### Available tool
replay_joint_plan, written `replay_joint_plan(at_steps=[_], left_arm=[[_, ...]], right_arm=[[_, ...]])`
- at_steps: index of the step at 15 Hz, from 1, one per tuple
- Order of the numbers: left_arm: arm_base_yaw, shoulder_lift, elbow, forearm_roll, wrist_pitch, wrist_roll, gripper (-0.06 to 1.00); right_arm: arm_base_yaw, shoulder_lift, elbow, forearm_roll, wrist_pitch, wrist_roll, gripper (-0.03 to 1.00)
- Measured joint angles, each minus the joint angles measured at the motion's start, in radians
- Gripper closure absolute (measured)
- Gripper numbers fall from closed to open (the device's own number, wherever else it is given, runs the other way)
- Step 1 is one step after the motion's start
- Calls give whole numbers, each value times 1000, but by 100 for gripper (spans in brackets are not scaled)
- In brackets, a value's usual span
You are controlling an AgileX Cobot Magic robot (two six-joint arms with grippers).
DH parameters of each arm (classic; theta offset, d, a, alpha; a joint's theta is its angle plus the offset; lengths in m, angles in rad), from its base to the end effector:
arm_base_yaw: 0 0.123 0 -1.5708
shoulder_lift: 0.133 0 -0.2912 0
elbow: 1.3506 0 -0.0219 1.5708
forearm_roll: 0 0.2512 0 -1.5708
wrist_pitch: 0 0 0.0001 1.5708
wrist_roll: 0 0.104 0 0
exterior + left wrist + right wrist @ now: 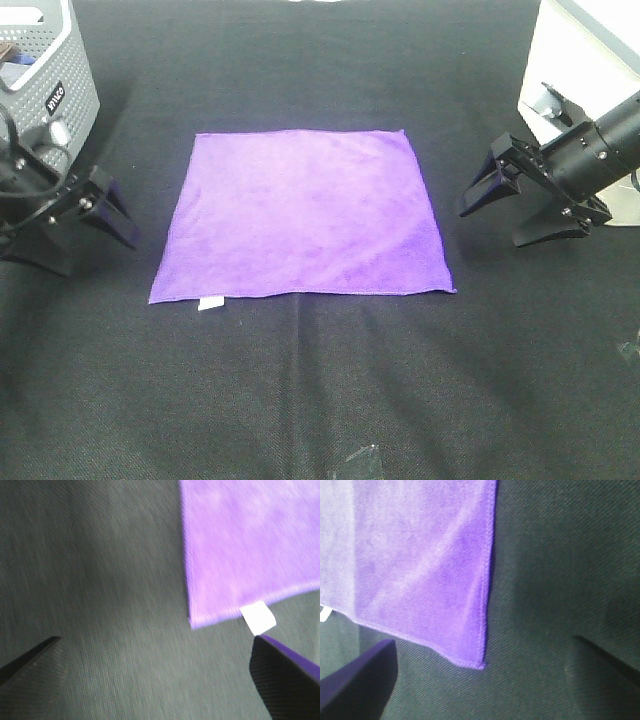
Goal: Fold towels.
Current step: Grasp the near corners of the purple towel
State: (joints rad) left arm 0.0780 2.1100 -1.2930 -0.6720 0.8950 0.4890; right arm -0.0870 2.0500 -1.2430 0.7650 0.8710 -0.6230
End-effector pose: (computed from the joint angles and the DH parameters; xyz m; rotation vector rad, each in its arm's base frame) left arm 0.3920 -0.0201 0.1090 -0.0490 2.9533 -0.7592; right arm 0.3865 0.0216 0.1249 -0.0330 2.8520 0.7990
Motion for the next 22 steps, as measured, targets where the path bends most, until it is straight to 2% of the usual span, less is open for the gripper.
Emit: replay_joint_plan(at_steps=[8, 11, 13, 14, 17, 19, 22], left_arm=[[0, 26, -6, -4, 9, 19, 4], [-48, 27, -6, -7, 7, 20, 5], [-128, 36, -6, -49, -13, 21, 7], [-160, 47, -10, -79, -20, 21, 9], [-237, 103, -66, -171, -12, 21, 14], [-270, 119, -81, -185, -13, 21, 21], [-272, 128, -81, -181, -16, 22, 35]], right_arm=[[-1, 100, -13, 25, -11, -10, 12], [6, 103, -14, 44, -14, -10, 14], [53, 105, -14, 49, -39, -18, 17], [117, 108, -15, 55, -60, -20, 20], [227, 110, -16, 55, -106, -34, 23], [257, 111, -16, 51, -121, -36, 28], [258, 117, -16, 25, -125, -36, 47]])
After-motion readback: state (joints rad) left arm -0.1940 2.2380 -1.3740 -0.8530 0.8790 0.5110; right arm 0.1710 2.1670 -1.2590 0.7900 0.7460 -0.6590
